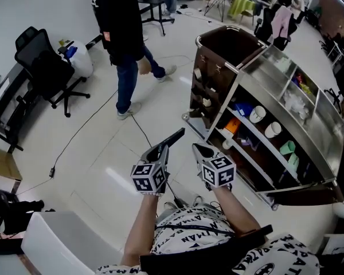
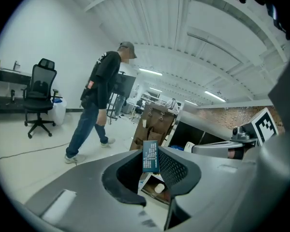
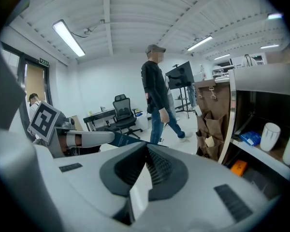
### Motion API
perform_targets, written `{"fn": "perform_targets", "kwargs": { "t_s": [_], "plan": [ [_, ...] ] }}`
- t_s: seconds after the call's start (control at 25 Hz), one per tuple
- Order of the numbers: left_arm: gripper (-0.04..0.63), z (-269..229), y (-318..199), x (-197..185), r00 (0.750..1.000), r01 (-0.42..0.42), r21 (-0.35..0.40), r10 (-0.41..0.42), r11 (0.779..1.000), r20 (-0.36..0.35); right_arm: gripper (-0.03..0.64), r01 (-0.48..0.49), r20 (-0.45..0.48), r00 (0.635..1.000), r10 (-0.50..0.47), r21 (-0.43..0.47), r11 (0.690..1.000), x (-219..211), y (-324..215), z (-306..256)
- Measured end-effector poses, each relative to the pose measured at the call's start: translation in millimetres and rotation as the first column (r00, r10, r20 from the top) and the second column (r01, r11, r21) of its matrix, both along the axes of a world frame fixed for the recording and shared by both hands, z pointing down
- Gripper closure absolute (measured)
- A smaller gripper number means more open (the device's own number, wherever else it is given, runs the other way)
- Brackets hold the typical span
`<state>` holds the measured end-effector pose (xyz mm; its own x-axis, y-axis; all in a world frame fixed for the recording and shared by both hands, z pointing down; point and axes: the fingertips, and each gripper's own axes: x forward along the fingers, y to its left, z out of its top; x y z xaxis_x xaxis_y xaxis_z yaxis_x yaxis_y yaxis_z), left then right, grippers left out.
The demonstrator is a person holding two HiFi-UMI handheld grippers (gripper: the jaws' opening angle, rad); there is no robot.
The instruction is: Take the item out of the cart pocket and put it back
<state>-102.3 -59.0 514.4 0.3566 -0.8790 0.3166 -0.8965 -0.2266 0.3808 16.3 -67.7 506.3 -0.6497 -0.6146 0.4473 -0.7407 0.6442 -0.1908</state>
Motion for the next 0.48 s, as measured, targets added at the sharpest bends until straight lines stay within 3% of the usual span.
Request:
{"fn": "perform_targets", "kwargs": {
  "t_s": [0.48],
  "plan": [
    [0.509, -9.7, -2.8, 29.0, 0.999, -0.032, 0.034, 0.031, 0.999, 0.019, 0.604, -0.031, 0.016, 0.999, 0.03, 0.018, 0.999, 22.1, -3.8, -12.1]
  ]
}}
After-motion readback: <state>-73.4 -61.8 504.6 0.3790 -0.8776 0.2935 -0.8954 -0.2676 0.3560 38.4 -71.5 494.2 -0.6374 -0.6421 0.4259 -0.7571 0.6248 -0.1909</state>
